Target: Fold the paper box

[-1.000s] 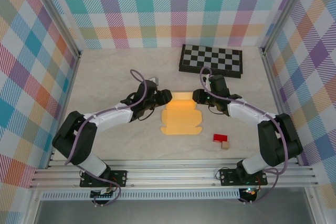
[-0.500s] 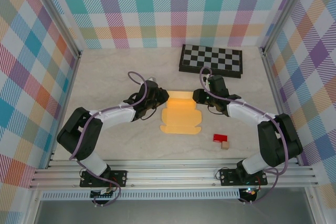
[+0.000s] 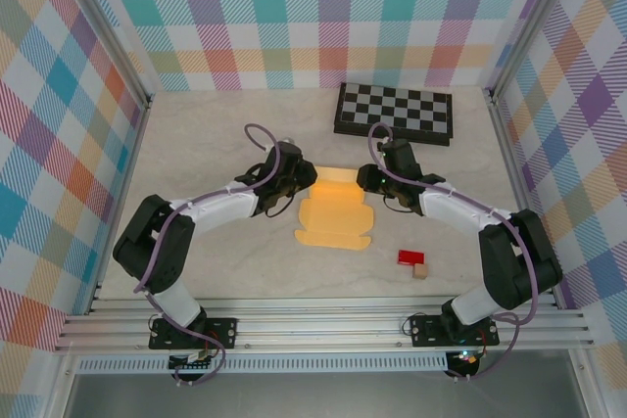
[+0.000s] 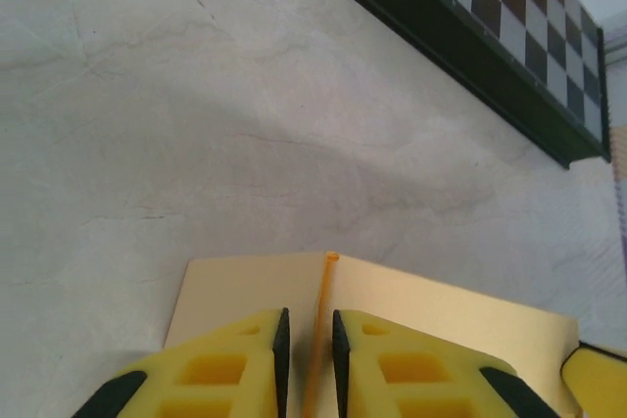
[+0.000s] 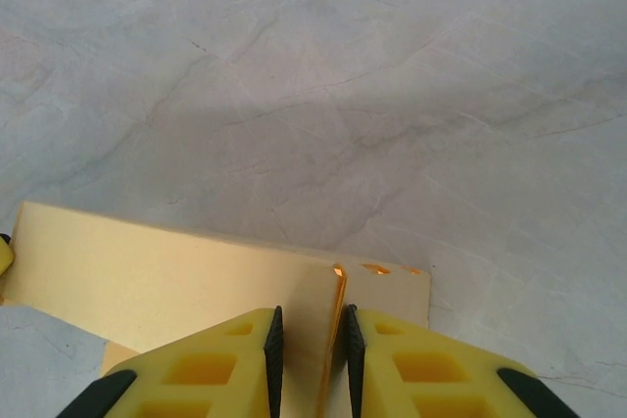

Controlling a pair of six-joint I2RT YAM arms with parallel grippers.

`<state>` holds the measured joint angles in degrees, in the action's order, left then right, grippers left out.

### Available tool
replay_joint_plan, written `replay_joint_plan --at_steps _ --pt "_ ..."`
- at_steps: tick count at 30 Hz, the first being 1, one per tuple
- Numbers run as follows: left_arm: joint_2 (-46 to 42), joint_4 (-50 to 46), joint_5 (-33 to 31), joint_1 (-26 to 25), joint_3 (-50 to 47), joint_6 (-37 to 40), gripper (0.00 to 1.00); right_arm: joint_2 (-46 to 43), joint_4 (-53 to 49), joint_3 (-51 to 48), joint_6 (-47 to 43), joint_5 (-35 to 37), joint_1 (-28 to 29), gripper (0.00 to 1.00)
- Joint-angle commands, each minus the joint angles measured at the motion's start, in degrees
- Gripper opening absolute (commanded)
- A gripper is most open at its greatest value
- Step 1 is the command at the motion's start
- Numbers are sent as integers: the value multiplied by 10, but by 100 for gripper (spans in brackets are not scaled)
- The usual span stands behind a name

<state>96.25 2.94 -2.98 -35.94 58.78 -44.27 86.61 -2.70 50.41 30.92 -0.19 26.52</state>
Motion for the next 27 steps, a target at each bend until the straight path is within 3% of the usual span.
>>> replay_joint_plan --at_steps 1,3,9,15,22,27 --pt "-29 -78 -4 1 11 39 34 21 -66 -6 5 -1 10 25" --pt "-58 -110 -18 3 2 51 40 21 -64 -8 7 0 10 24" --pt "-171 -182 1 3 -69 116 38 22 -68 -8 16 5 10 25" --pt "-273 -170 25 -31 -202 64 46 25 -77 2 16 13 10 25" --pt "-218 -25 46 -83 -270 -8 50 29 -79 5 18 12 10 25" --pt "-170 35 24 -107 -280 -51 50 29 -74 -5 26 11 10 25"
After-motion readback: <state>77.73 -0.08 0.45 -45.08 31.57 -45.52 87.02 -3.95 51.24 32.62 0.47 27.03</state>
